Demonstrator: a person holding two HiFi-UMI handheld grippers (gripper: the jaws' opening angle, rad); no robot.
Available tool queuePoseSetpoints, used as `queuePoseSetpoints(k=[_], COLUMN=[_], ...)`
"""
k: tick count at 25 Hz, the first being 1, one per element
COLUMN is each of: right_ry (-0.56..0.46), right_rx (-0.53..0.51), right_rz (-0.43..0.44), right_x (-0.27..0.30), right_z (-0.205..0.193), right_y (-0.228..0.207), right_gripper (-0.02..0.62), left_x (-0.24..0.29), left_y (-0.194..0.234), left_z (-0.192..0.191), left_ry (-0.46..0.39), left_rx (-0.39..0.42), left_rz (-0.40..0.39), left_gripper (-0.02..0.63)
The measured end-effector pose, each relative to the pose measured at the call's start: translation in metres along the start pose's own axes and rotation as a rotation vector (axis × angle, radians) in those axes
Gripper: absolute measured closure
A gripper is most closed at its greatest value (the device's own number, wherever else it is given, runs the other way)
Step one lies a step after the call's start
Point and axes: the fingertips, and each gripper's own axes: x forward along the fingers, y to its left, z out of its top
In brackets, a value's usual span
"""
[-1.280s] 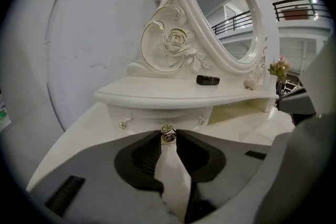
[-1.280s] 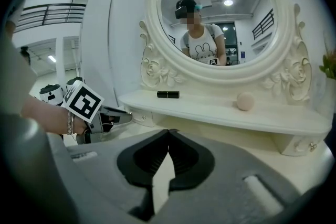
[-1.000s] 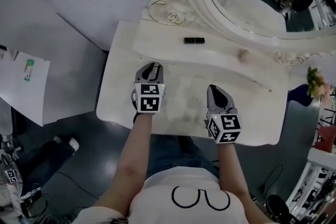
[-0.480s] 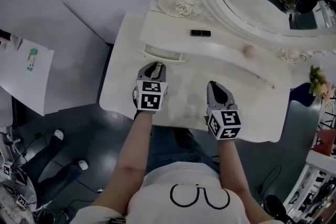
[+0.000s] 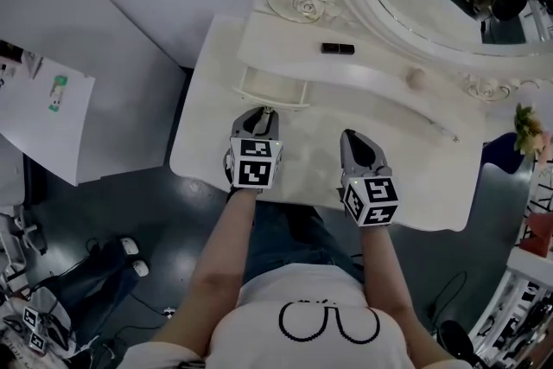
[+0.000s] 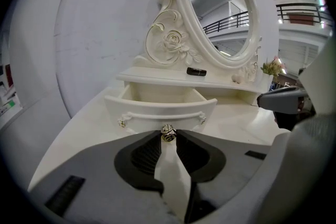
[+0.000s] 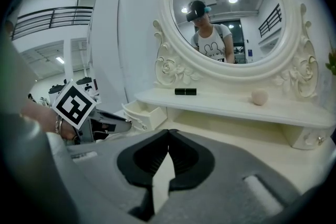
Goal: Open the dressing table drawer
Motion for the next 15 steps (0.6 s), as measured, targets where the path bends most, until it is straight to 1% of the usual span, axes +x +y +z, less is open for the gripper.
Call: queuePoseSetpoints(k=[4, 9, 12, 15], right_ry=[0.004, -0.013, -0.039, -0.071], right_rx=[-0.004, -0.011, -0.011, -0.018], right_rz=[0.0, -0.003, 0.0, 0.01], right_x=[-0.001, -0.006, -0.006, -0.005], right_z=[-0.002, 0.005, 0.015, 0.029], right_y=[0.002, 0.003, 0.003, 0.007], right_gripper=[0.598, 0.598, 0.598, 0.598], left_x=[0.0, -0.007, -0.016, -0.029], left_y=[-0.001, -0.001, 0.0, 0.003], left_z=[0.0, 0.003, 0.012, 0.026], left_ry=[-0.015, -0.039, -0.06, -0.098], left_rx=[0.004, 0.006, 0.011, -0.003], left_rz=[-0.002, -0.001, 0.007, 0.013], left_gripper=[0.517, 0.503, 0.503, 0.503])
